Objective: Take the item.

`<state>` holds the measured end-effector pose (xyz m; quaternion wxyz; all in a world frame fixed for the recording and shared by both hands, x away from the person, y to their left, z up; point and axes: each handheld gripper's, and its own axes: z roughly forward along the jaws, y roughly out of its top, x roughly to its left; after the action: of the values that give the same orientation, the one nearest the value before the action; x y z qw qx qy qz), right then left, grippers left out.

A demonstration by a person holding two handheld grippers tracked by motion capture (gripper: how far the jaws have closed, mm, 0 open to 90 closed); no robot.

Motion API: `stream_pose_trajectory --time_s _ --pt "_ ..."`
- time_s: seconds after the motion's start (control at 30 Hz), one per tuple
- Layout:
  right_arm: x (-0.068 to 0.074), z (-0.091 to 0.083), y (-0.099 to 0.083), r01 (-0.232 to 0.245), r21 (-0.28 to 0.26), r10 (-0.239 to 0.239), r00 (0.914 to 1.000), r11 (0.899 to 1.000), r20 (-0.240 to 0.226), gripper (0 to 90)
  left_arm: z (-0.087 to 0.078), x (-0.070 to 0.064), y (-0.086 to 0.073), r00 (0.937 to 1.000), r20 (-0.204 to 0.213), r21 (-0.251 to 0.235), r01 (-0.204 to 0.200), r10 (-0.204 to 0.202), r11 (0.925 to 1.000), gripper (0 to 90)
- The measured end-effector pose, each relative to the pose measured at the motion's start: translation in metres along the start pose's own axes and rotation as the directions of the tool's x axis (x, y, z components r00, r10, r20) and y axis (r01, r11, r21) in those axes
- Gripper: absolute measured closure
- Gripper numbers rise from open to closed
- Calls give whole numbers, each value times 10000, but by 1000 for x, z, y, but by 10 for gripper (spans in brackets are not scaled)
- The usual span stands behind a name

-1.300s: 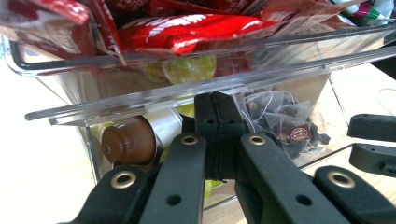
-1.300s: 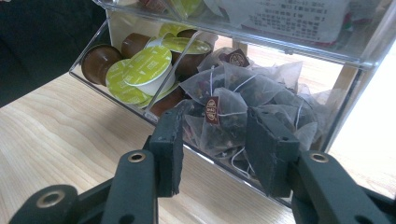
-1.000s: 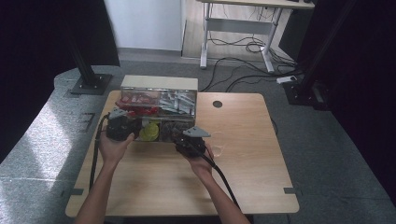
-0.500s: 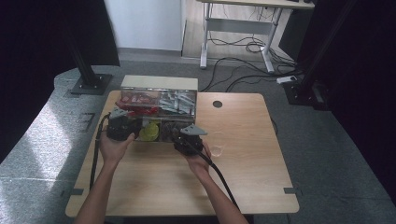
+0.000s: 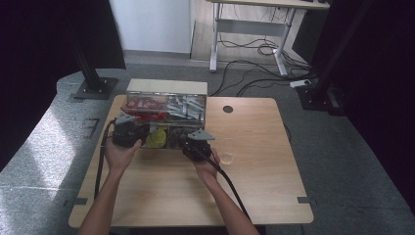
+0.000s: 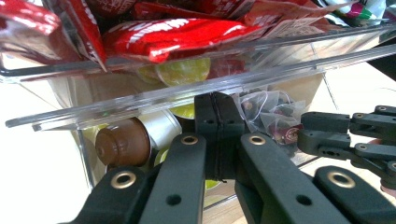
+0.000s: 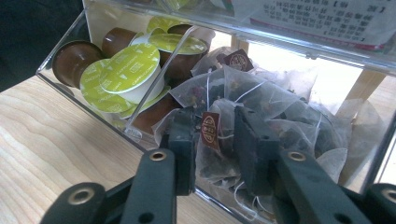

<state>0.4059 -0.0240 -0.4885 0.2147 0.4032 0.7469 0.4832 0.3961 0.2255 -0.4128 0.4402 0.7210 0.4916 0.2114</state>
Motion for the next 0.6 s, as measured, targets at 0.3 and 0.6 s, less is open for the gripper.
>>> stream_pose_trajectory --time_s 0.3,0.6 --pt "-4 1 0 -107 107 111 9992 9999 -386 856 0 0 0 10000 20 -10 4 -4 10000 900" --pt "-6 -5 2 -45 -110 39 9982 9999 -603 887 0 0 -1 10000 9 -42 20 -20 10000 900"
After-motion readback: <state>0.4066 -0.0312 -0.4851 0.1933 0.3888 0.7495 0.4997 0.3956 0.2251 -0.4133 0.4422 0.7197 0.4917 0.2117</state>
